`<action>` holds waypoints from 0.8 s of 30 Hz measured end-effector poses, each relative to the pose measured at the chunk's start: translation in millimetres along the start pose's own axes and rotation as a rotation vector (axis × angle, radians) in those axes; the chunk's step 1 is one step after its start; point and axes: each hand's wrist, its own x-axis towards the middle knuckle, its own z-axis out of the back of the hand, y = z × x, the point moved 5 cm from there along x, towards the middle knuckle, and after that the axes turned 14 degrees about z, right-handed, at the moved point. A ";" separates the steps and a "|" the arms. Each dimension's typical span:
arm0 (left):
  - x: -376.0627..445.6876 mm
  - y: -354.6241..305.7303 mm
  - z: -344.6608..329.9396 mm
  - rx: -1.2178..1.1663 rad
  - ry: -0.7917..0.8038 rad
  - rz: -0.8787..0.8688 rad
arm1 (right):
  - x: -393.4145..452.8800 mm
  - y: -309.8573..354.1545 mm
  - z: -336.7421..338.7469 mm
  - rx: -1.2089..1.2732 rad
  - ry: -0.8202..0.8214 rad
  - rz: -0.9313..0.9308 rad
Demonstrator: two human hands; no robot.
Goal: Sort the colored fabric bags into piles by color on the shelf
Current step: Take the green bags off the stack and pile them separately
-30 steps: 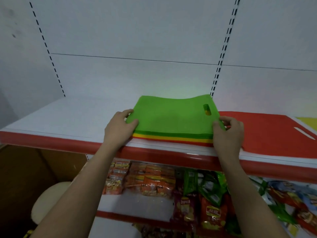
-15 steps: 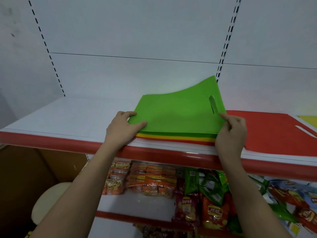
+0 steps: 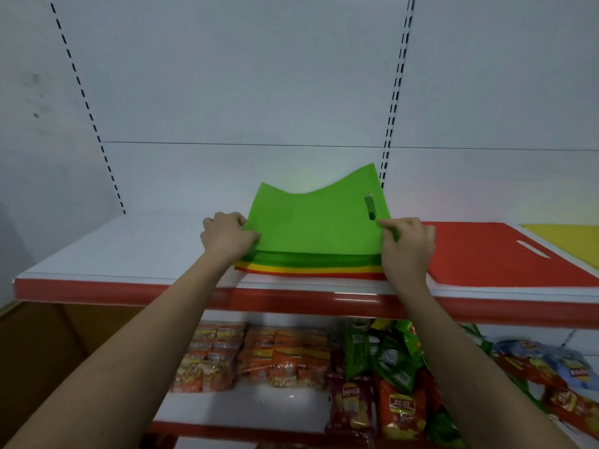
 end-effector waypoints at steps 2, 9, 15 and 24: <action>2.4 -3.4 8.4 -0.239 0.107 -0.002 | 10.7 4.4 6.1 0.089 0.019 0.000; -19.6 -0.2 28.1 -0.700 0.472 -0.007 | 10.5 26.6 35.8 0.391 0.168 -0.274; -57.6 5.8 25.2 -0.635 0.560 -0.117 | -27.1 33.3 82.5 0.380 0.193 -0.348; -141.6 -15.1 -24.6 -0.540 0.711 -0.194 | -96.0 34.2 195.2 0.239 0.114 -0.397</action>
